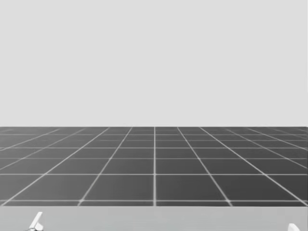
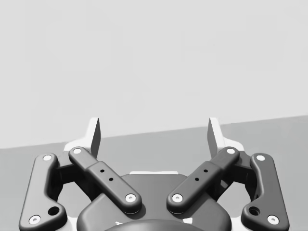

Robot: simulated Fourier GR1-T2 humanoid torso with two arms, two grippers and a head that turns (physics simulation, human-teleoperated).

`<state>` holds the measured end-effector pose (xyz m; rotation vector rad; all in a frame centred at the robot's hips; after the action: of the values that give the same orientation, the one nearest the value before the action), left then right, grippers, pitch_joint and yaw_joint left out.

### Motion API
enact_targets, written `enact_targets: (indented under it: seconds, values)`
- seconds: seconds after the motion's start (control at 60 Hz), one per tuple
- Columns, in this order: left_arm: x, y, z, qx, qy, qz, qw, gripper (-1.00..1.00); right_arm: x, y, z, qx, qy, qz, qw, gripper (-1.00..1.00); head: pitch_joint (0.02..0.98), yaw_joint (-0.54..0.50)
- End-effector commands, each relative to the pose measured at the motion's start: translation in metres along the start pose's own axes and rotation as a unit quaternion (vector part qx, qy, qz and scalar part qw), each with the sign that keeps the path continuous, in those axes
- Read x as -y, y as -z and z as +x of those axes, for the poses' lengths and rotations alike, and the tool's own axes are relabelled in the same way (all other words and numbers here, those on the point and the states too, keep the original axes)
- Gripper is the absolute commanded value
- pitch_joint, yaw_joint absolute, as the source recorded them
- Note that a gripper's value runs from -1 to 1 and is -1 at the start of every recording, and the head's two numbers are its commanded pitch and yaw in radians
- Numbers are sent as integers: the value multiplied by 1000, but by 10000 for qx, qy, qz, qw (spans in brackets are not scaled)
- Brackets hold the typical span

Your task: Watch the red light. When it turns green, pick up the object.

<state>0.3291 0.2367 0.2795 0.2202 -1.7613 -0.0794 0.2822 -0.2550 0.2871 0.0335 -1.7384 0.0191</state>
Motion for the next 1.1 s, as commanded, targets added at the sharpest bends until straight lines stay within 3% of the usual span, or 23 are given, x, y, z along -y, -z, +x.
enact_targets:
  seconds: [0.017,0.217,0.833,1.1]
  values:
    - [-3,4,-8,-146,115,44,9998,-1000,4,-1,-6,71,10,-477,9988,-1000,97,2]
    - [-3,4,-9,-154,121,52,9998,-1000,4,-1,-5,-152,-11,-31,9999,-1000,121,7]
    - [-4,4,-9,-180,190,47,9996,-1000,5,0,-5,-207,-124,-103,9997,-1000,531,-26]
    - [-4,4,-9,-172,194,48,9997,-1000,5,-1,-4,-194,-141,-103,9997,-1000,598,-62]
